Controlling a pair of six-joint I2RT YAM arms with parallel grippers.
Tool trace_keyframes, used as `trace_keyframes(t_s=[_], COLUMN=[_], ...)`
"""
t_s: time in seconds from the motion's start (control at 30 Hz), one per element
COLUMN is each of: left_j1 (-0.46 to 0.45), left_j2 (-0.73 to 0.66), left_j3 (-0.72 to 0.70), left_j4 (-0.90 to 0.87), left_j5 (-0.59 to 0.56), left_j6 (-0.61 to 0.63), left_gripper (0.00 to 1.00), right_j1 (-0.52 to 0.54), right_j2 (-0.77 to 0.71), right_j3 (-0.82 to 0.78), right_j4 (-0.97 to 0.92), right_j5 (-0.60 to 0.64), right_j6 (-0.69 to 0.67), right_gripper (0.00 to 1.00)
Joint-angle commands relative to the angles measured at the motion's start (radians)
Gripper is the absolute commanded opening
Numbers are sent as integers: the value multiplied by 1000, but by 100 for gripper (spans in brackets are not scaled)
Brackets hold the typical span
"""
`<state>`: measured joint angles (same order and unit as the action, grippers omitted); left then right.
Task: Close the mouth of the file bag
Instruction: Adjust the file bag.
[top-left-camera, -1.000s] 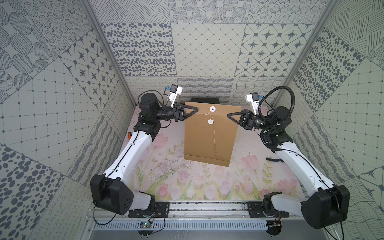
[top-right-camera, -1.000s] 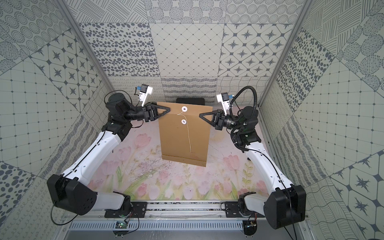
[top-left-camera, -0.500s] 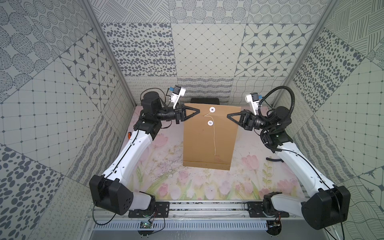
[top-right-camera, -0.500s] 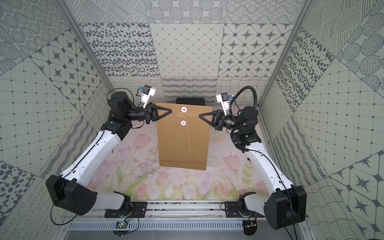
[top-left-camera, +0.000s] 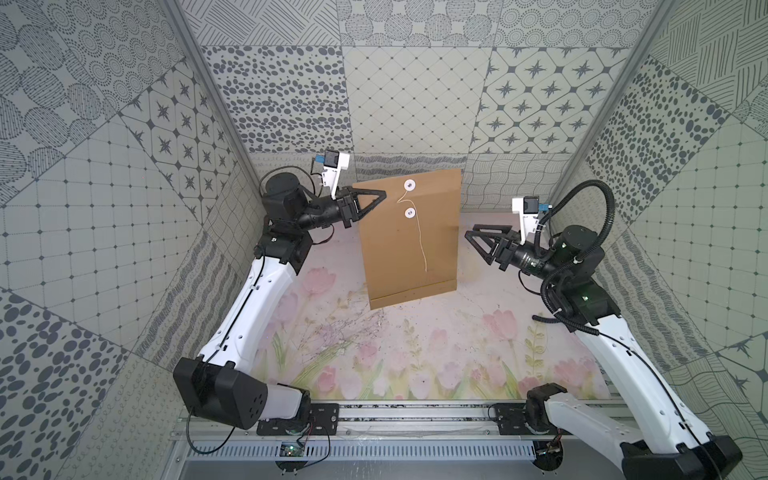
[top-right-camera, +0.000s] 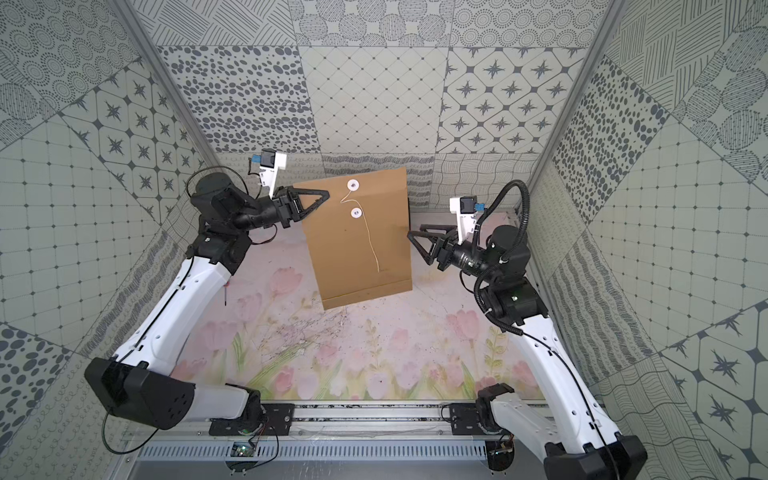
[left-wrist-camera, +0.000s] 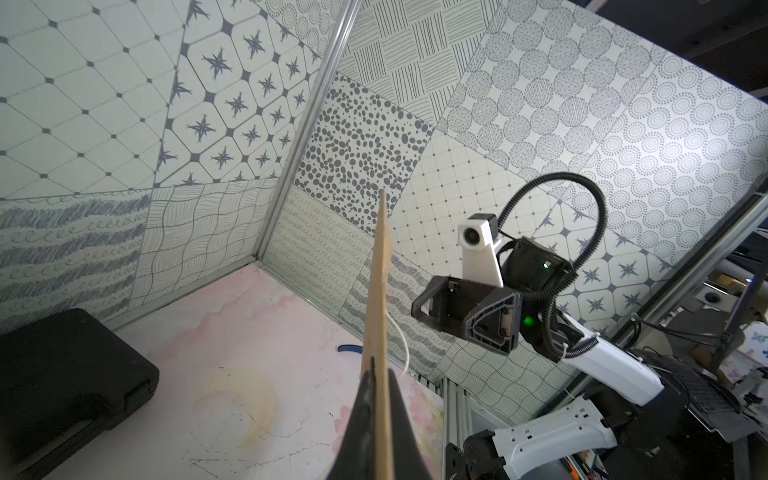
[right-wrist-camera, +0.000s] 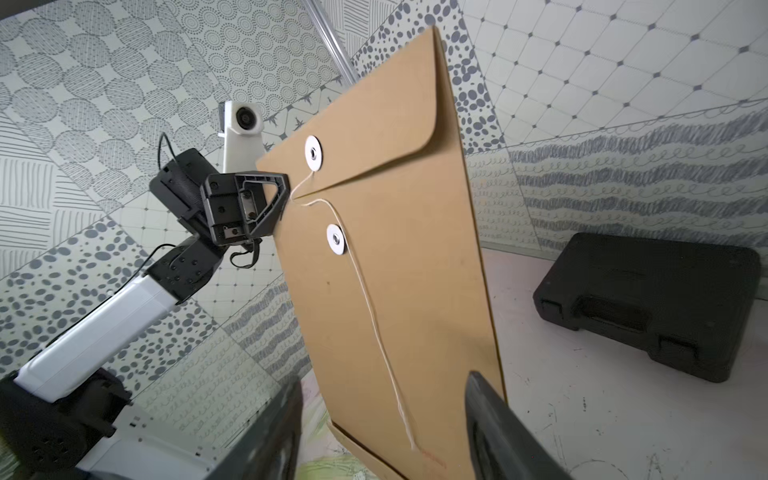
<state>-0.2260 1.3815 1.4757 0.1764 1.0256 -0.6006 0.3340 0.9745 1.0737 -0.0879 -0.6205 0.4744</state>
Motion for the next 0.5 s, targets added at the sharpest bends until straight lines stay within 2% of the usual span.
trace_keyframes(t_s=[0.0,0.13,0.3,0.47], left_j1=[25,23,4,-43], left_j2=[20,15,9,-4], left_j3=[44,56,114,112], left_j4=[114,162,131,97], left_j5=[-196,-219,-183,-149], left_j6=[-292,-372,-351,-288], left_gripper=[0,0,0,0], right_j1=[143,299,455,469], right_j2=[-34,-22,87,191], right_j3=[17,-1,35,124], right_j4=[-142,-100,-33,83], right_j5=[371,578,792,798], right_j6=[-173,-225,-320,-354], right_gripper=[50,40,43,48])
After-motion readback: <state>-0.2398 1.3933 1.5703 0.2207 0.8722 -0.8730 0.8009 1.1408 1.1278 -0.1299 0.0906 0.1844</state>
